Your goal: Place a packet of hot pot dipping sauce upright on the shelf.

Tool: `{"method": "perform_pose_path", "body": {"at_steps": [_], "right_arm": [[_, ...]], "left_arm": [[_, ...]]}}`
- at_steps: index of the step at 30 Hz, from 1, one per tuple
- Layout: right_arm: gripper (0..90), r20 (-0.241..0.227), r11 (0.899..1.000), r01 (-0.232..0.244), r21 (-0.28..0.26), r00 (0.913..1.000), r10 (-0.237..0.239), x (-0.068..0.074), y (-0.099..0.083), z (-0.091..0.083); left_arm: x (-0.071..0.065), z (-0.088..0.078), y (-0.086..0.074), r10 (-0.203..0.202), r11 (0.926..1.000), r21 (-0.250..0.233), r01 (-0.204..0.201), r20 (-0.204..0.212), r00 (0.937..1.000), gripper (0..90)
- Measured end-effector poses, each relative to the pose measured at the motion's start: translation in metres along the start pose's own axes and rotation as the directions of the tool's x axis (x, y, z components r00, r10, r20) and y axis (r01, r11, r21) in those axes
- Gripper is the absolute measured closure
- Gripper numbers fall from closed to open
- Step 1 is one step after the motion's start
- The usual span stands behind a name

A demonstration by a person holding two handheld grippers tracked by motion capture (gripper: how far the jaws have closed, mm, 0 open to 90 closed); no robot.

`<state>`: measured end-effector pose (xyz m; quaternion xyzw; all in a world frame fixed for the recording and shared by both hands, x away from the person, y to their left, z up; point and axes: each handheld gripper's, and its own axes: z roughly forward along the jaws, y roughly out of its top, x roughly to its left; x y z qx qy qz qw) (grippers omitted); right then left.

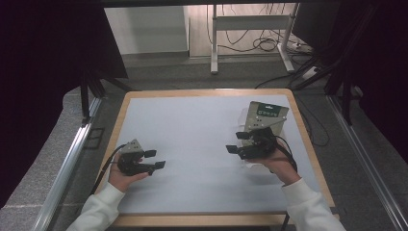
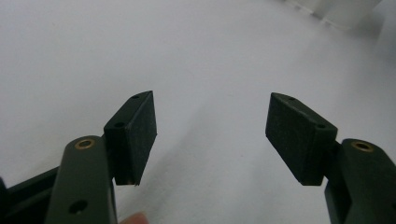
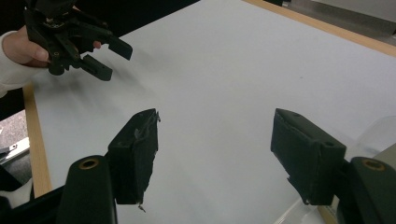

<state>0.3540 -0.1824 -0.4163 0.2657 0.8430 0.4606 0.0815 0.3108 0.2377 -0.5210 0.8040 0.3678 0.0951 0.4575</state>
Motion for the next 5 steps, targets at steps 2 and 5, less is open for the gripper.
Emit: {"method": "perform_pose_path", "body": {"at_steps": [2, 5], "right_arm": [[30.9, 0.003, 1.0, -0.002, -0.003, 1.0, 0.002, 0.0004, -0.0003, 0.0], [27.8, 0.015, 1.0, -0.002, -0.01, 0.9999, 0.002, 0.0019, -0.001, 0.0015]], "left_arm": [[0.0, -0.0001, 0.0001, -0.001, 1.0, -0.001, 0.001, 0.0, 1.0, 33.1], [0.0001, -0.0005, 0.0, -0.001, 1.0, -0.003, 0.001, 0.0, 1.0, 33.1]]}}
